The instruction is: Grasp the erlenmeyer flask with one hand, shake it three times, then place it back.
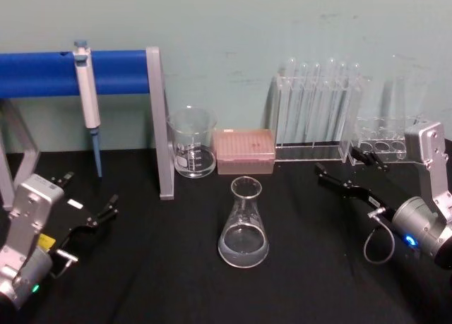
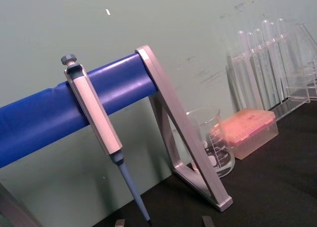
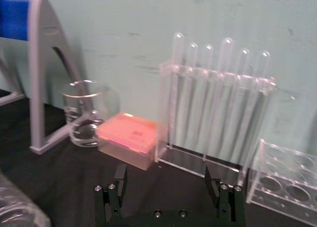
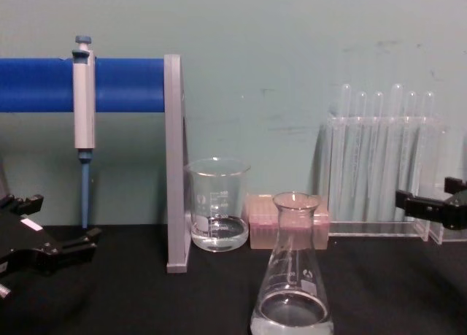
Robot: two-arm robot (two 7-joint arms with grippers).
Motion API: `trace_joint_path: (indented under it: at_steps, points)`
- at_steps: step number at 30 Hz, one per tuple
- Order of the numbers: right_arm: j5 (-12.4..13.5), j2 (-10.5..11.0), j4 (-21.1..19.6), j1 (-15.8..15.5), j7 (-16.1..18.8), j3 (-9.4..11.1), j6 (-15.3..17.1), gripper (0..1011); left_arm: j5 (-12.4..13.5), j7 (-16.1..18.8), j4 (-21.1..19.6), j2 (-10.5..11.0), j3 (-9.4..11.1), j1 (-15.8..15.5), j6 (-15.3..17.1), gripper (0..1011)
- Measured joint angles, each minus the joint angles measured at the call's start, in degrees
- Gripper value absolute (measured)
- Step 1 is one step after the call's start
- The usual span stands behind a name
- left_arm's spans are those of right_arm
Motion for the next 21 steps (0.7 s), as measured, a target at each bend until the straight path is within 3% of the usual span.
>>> trace_joint_path:
  at_steps: [10, 21]
  points:
    - [-1.5, -2.3, 3.1, 1.0, -1.6, 1.0, 1.7, 1000, 0.0, 0.0, 0.0, 0.0, 0.0, 0.0, 0.0, 1001]
    - [-2.8, -3.3, 3.1, 0.8, -1.0, 2.0, 2.1, 1000, 0.0, 0.0, 0.0, 0.0, 0.0, 0.0, 0.0, 1001]
